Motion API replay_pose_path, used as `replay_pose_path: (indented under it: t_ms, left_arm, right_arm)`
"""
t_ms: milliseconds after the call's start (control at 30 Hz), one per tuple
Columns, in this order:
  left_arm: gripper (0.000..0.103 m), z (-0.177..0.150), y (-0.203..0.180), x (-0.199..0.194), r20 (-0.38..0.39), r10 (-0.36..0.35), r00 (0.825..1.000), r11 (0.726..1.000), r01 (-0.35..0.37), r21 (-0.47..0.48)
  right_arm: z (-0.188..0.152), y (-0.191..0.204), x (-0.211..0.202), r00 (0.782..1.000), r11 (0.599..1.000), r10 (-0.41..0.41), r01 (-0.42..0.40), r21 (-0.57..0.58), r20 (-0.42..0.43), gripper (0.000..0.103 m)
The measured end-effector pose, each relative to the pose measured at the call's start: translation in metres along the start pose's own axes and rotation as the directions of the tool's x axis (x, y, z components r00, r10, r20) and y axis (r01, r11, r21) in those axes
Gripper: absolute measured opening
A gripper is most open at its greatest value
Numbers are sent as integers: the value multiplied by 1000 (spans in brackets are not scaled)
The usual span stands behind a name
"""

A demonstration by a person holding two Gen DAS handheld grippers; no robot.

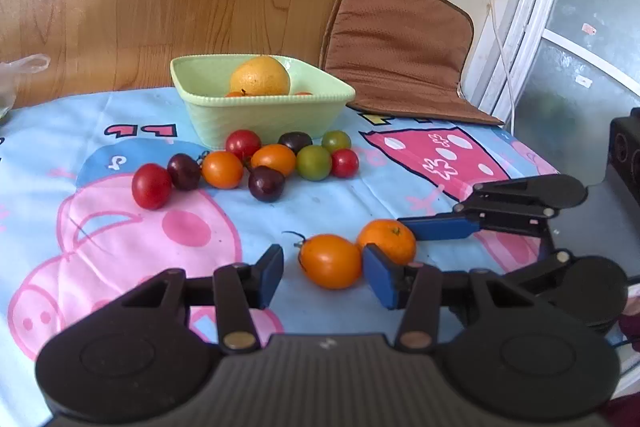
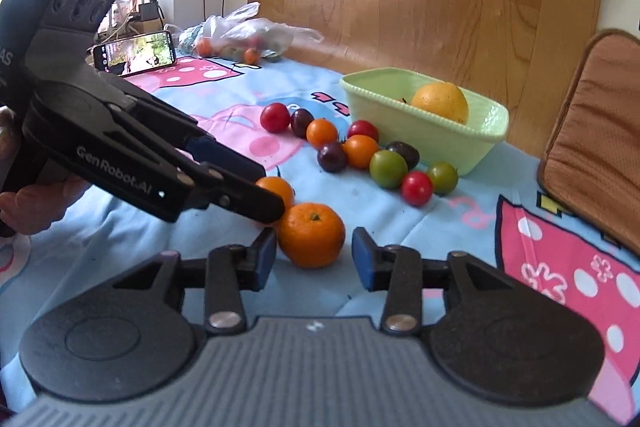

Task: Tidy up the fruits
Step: 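Carry both held fruits over the green bowl and release them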

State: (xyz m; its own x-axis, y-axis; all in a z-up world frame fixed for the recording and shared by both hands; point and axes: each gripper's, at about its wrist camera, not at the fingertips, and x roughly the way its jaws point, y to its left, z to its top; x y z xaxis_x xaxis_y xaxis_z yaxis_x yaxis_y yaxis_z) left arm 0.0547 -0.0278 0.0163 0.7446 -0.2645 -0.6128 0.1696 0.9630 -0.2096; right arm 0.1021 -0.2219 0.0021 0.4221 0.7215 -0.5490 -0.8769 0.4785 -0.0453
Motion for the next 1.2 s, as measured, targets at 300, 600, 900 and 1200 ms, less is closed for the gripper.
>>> replay_pose_path:
  t_ms: [300,600,900,1200]
  left_arm:
    - [36,29,5,1,48,-35,998,999,36,-11]
    - [36,110,20,40,175,81,981,996,-88,34]
    - [36,117,44,83,108,225,968,974,-224,-20]
    - [40,106,46,40,195,214,957,976,-203,-74]
  right_arm:
    - [8,-17,-4,998,996,16,-21,87,61,37]
    - [67,-65,29,971,988,-136,118,100,198,37]
    - [75,-83,71,973,981,-170,152,118,157,39]
    - [64,-94,22,953,962,-210,161,221,217,39]
